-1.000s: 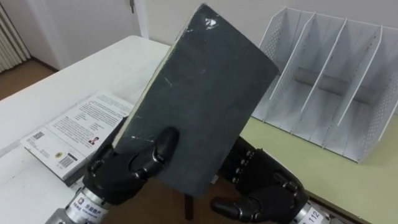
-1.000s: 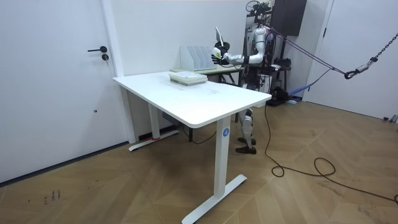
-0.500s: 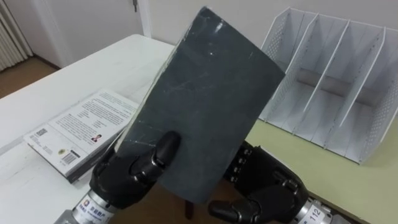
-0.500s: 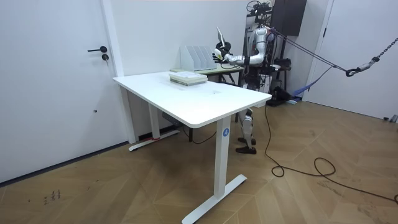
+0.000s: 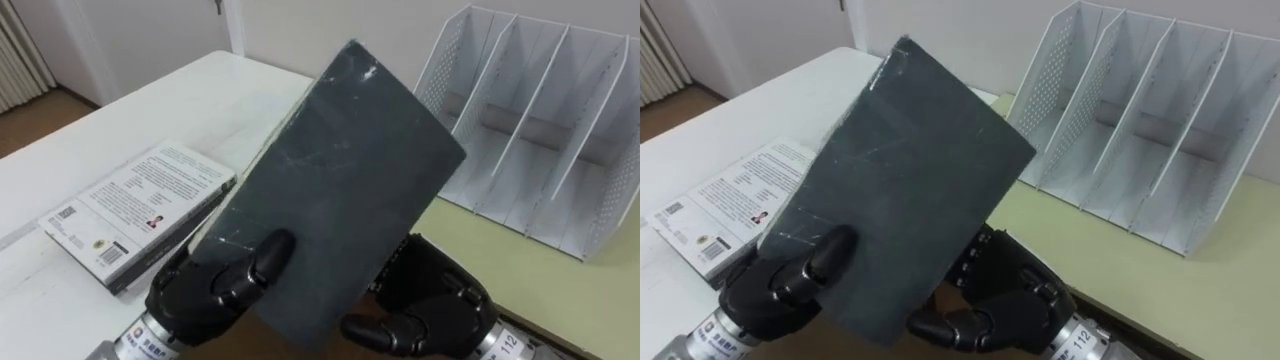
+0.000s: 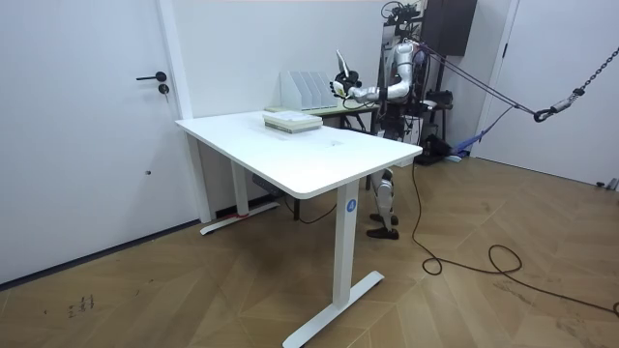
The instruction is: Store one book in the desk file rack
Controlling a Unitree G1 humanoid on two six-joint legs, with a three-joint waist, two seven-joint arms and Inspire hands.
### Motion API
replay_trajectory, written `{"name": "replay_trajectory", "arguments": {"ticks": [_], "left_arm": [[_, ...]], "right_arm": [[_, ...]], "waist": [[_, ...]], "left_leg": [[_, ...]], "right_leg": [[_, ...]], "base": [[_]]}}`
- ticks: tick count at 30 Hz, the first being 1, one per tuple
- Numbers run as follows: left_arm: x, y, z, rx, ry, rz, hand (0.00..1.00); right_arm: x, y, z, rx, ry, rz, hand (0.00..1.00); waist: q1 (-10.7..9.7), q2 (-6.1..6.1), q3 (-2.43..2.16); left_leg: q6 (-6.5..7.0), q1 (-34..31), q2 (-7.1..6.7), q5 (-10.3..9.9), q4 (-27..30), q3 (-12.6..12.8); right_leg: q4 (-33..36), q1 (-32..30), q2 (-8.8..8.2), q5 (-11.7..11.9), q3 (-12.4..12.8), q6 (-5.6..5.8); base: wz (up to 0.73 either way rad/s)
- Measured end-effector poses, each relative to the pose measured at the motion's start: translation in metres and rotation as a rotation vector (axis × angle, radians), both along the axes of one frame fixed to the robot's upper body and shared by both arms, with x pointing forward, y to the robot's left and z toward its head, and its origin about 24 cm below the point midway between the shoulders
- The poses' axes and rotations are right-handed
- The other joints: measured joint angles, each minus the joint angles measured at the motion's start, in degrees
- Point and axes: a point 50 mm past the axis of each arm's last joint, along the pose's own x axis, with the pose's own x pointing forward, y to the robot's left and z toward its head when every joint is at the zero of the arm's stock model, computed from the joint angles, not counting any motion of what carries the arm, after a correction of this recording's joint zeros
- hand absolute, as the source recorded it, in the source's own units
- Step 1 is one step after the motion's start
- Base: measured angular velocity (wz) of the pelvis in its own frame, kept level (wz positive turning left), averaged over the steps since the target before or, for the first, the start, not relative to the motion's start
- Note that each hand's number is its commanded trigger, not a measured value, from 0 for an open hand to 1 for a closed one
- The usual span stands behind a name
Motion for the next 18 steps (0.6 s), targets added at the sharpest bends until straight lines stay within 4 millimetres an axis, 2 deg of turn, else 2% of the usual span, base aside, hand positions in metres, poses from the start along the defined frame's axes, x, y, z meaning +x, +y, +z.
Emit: {"name": "replay_trajectory", "arguments": {"ticks": [9,14,18], "left_arm": [[-0.001,0.004,-0.01,0.005,0.04,0.006,1.0],[-0.002,0.009,-0.012,0.02,0.054,-0.004,1.0],[-0.003,0.011,-0.017,0.017,0.068,-0.007,1.0]], "right_arm": [[0.01,-0.006,0.019,0.043,-0.06,-0.011,0.0],[0.012,-0.016,0.023,0.04,-0.061,-0.038,0.0],[0.012,-0.017,0.024,0.034,-0.057,-0.044,0.0]], "waist": [[-0.08,0.05,-0.16],[-0.08,-0.97,-0.81],[-0.09,-0.99,-0.81]], "left_leg": [[0.01,0.23,0.13,0.01,0.0,1.16],[0.01,0.42,0.21,0.01,0.04,1.37],[0.01,1.0,0.22,0.01,0.02,1.51]], "right_leg": [[1.37,-0.81,-0.13,-0.03,0.79,-0.03],[1.33,-0.79,-0.13,-0.14,0.93,-0.19],[1.46,-0.23,-0.13,-0.14,1.08,-0.19]], "base": [[-0.06],[0.0],[0.0]]}}
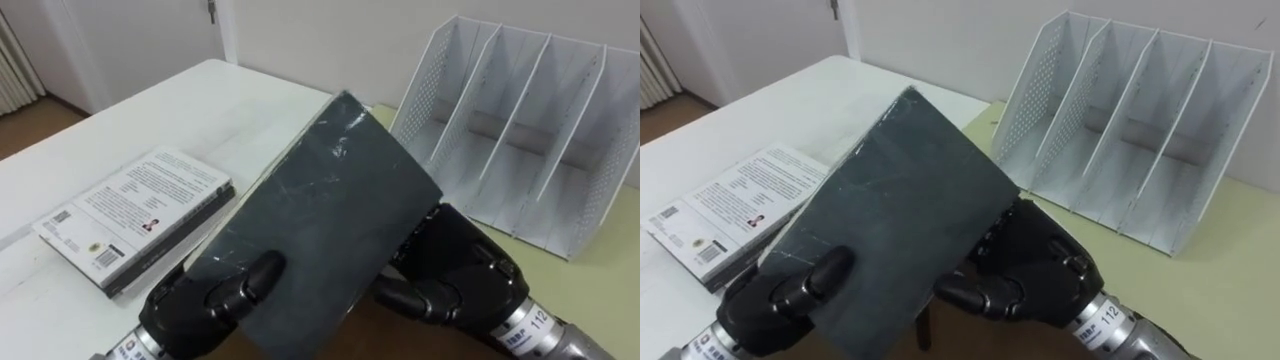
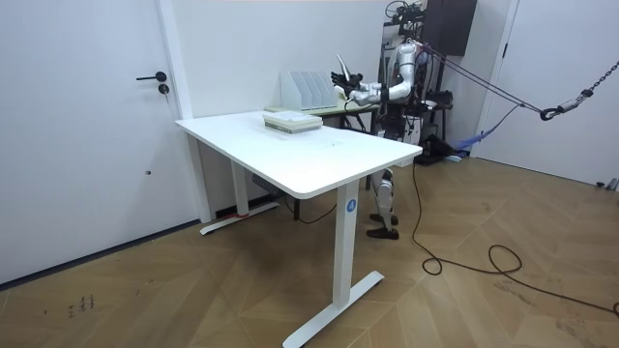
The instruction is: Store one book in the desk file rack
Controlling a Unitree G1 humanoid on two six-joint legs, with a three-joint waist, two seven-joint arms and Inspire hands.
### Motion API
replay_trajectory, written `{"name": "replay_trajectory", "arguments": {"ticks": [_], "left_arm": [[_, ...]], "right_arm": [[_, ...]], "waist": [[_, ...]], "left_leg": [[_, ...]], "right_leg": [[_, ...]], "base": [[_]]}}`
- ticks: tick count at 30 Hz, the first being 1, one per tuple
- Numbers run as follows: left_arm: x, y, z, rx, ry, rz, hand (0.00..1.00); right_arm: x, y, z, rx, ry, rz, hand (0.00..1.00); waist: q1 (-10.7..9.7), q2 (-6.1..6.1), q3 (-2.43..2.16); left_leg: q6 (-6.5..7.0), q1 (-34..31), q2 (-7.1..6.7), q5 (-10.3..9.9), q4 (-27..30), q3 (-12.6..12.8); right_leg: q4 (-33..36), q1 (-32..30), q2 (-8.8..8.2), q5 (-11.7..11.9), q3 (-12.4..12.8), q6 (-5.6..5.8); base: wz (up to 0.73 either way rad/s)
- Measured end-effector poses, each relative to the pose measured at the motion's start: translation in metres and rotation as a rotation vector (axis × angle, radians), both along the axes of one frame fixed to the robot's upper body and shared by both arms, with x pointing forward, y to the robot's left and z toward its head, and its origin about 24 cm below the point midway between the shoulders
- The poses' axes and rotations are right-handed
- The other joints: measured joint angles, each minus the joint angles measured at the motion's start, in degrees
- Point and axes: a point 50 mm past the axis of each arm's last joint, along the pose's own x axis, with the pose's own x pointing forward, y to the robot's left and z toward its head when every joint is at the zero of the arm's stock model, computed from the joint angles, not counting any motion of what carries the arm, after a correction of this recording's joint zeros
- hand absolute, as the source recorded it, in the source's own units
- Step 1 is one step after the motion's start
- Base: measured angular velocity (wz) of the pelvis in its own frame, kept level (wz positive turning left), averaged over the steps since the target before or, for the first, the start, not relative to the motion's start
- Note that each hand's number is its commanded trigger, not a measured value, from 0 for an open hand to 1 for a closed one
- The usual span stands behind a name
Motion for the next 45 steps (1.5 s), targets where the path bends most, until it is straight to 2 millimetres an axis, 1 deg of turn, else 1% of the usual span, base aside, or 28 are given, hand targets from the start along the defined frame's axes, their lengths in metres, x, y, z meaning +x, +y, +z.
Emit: {"name": "replay_trajectory", "arguments": {"ticks": [5,6,8,9,12,16,27,32,35,40,41,42,43,44,45], "left_arm": [[0.0,0.0,-0.002,0.002,0.016,-0.005,1.0],[-0.001,0.0,-0.002,0.002,0.017,-0.006,1.0],[-0.001,0.001,-0.002,0.006,0.022,-0.009,1.0],[-0.001,0.001,-0.002,0.007,0.022,-0.009,1.0],[-0.001,0.001,-0.002,0.007,0.024,-0.01,1.0],[-0.001,0.001,-0.002,0.007,0.025,-0.011,1.0],[-0.001,-0.004,-0.001,-0.013,0.011,-0.061,1.0],[-0.001,-0.004,-0.001,-0.027,0.014,-0.061,1.0],[-0.001,-0.004,-0.001,-0.03,0.013,-0.063,1.0],[-0.001,-0.004,-0.001,-0.032,0.016,-0.065,1.0],[-0.001,-0.004,-0.001,-0.032,0.016,-0.065,0.93],[-0.001,-0.004,-0.001,-0.032,0.016,-0.065,0.55],[-0.001,-0.005,-0.001,-0.033,0.017,-0.066,0.25],[-0.001,-0.005,-0.001,-0.033,0.017,-0.065,0.25],[-0.001,-0.005,-0.001,-0.032,0.018,-0.065,0.0]], "right_arm": [[0.0,-0.003,0.0,-0.02,0.011,-0.006,0.0],[0.0,-0.004,0.0,-0.026,0.011,-0.005,0.11],[0.0,-0.006,0.0,-0.039,0.013,-0.004,0.96],[0.0,-0.006,0.0,-0.04,0.013,-0.004,1.0],[0.001,-0.007,0.001,-0.04,0.011,-0.006,1.0],[0.001,-0.009,0.009,0.018,-0.008,-0.014,1.0],[0.001,-0.009,0.01,0.035,-0.004,-0.012,1.0],[0.001,-0.008,0.013,0.038,-0.018,0.0,1.0],[0.001,-0.007,0.013,0.04,-0.021,0.002,1.0],[0.001,-0.007,0.014,0.043,-0.024,0.006,1.0],[0.001,-0.007,0.014,0.043,-0.024,0.006,1.0],[0.001,-0.007,0.014,0.043,-0.024,0.006,1.0],[0.001,-0.007,0.014,0.043,-0.024,0.006,1.0],[0.001,-0.007,0.014,0.043,-0.024,0.005,1.0],[0.001,-0.007,0.014,0.043,-0.024,0.004,1.0]], "waist": [[-0.18,-0.13,0.16],[-0.19,-0.15,0.18],[-0.32,-0.3,0.31],[-0.33,-0.31,0.35],[-0.48,-0.22,0.42],[-0.36,0.05,0.58],[-0.34,0.22,0.44],[-0.16,0.18,0.4],[-0.04,0.01,0.28],[0.02,-0.03,0.26],[0.02,-0.03,0.26],[0.01,-0.03,0.26],[0.02,-0.03,0.26],[0.05,-0.03,0.26],[0.04,-0.04,0.27]], "left_leg": [[0.0,0.2,0.0,0.0,-0.04,0.0],[0.0,0.14,0.0,0.0,-0.05,0.0],[-0.01,0.05,0.02,-0.01,-0.12,0.01],[-0.01,0.03,0.03,-0.01,-0.14,0.01],[0.0,-0.08,0.03,-0.03,-0.17,0.02],[0.0,-0.18,0.03,-0.04,-0.19,0.05],[0.0,0.01,0.04,-0.04,-0.21,0.05],[0.0,0.01,0.04,-0.04,-0.21,0.07],[0.0,0.05,0.05,-0.03,-0.19,0.08],[-0.01,0.05,0.05,-0.03,-0.19,0.1],[-0.01,0.07,0.04,-0.03,-0.19,0.1],[-0.01,0.07,0.05,-0.03,-0.19,0.11],[-0.01,0.07,0.05,-0.03,-0.19,0.17],[-0.01,0.09,0.06,-0.03,-0.18,0.17],[-0.01,0.12,0.06,-0.03,-0.18,0.17]], "right_leg": [[-0.42,0.37,0.01,0.0,-0.01,0.0],[-0.43,0.38,0.01,0.0,-0.01,0.0],[-0.48,0.43,0.06,-0.01,-0.01,0.01],[-0.5,0.43,0.07,-0.01,-0.01,0.01],[-0.48,0.41,0.1,-0.01,-0.01,0.01],[-0.5,0.22,0.1,-0.02,-0.01,0.01],[-0.38,0.25,0.11,-0.04,-0.01,0.01],[-0.38,0.15,0.15,-0.05,0.17,0.0],[-0.35,0.21,0.16,-0.05,0.17,0.0],[-0.42,0.25,0.15,-0.05,0.17,-0.01],[-0.42,0.28,0.15,-0.05,0.17,-0.01],[-0.42,0.29,0.15,-0.05,0.16,-0.01],[-0.47,0.31,0.15,-0.05,0.17,-0.01],[-0.45,0.32,0.15,-0.05,0.16,-0.01],[-0.43,0.31,0.15,-0.05,0.16,-0.01]], "base": [[0.0],[0.0],[0.0],[0.0],[0.0],[0.0],[0.0],[0.0],[0.0],[0.0],[0.0],[0.0],[0.0],[0.0],[0.0]]}}
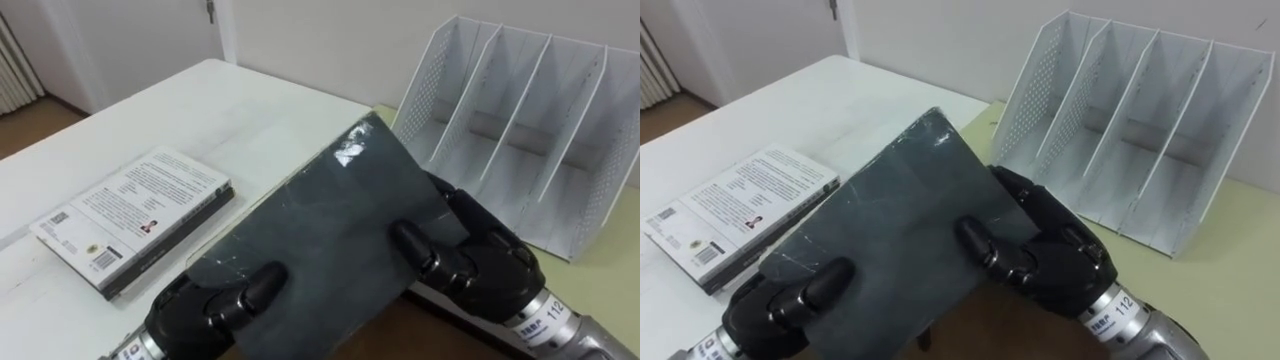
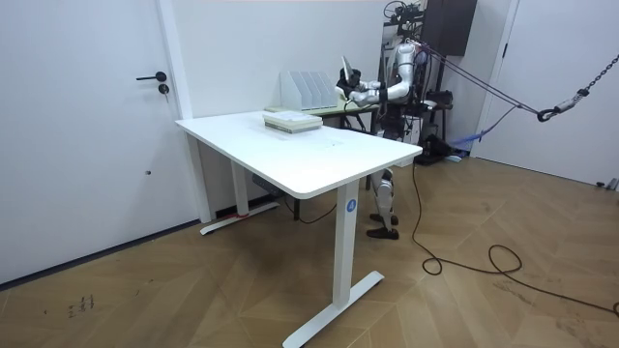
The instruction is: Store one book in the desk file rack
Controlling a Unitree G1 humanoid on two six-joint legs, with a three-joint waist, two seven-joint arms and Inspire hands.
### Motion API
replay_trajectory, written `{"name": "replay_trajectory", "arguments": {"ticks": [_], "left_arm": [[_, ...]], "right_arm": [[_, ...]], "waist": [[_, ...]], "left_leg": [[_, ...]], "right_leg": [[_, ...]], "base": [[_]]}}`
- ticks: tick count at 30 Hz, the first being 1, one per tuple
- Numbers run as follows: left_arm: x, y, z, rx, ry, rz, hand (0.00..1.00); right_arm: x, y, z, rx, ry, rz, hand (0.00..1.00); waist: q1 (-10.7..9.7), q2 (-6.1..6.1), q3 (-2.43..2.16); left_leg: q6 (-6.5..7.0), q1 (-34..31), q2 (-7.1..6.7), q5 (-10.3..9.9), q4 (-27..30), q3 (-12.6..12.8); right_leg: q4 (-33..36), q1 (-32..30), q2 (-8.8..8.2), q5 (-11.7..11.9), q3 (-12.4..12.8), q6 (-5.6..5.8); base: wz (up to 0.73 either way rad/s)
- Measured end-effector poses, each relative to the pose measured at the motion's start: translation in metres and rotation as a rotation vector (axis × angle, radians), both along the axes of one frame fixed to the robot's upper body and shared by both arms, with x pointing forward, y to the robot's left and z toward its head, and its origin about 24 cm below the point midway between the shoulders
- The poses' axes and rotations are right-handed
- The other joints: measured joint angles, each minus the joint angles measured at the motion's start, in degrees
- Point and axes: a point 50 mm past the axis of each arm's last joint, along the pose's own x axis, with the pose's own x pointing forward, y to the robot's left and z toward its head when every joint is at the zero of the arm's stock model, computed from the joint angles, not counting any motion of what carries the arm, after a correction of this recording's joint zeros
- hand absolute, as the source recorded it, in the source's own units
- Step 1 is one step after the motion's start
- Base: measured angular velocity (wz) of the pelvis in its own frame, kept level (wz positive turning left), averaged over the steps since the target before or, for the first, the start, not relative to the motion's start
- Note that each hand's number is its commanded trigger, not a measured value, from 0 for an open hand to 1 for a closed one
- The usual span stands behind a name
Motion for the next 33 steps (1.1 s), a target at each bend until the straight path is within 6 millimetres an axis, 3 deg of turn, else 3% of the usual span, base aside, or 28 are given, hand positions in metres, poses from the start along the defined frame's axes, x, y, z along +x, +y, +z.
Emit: {"name": "replay_trajectory", "arguments": {"ticks": [4,9,15,20,29,33], "left_arm": [[0.0,0.001,-0.006,0.0,0.027,0.015,0.0],[-0.005,0.012,-0.034,0.133,0.148,0.086,0.0],[-0.029,0.02,-0.068,0.446,0.278,0.113,0.0],[-0.054,0.025,-0.107,0.667,0.457,0.157,0.0],[-0.098,0.036,-0.151,0.836,0.691,0.219,0.0],[-0.112,0.036,-0.162,0.853,0.77,0.23,0.0]], "right_arm": [[0.001,0.0,0.002,0.006,0.001,-0.012,1.0],[0.006,-0.007,0.005,-0.027,0.009,-0.091,1.0],[0.011,-0.028,0.014,-0.18,-0.027,-0.259,1.0],[0.013,-0.035,0.018,-0.272,-0.036,-0.386,1.0],[0.019,-0.045,0.024,-0.559,-0.07,-0.703,1.0],[0.02,-0.049,0.029,-0.613,-0.087,-0.865,1.0]], "waist": [[-0.18,0.06,0.02],[-1.15,0.2,0.11],[-2.15,0.28,0.13],[-3.34,0.22,0.12],[-4.28,-0.5,0.07],[-4.56,-0.78,0.09]], "left_leg": [[0.0,0.02,0.0,0.0,0.01,-0.06],[0.0,0.0,0.0,0.0,0.05,-0.11],[0.0,-0.06,0.0,-0.01,-0.41,0.31],[-0.02,0.1,-0.01,0.02,-0.93,0.87],[-0.01,0.91,0.04,0.03,-1.36,2.93],[-0.01,1.01,-0.06,0.03,-1.79,3.08]], "right_leg": [[-0.01,-0.01,0.0,0.0,-0.05,0.0],[-0.03,0.21,0.0,0.0,-0.3,0.0],[-0.26,-0.91,0.1,-0.02,0.21,0.02],[-0.35,-0.96,0.16,-0.01,0.46,0.01],[-0.91,-0.94,0.33,-0.01,2.08,0.05],[-0.97,-1.02,0.42,0.0,2.05,0.07]], "base": [[0.0],[0.0],[-0.04],[-0.03],[-0.09],[0.0]]}}
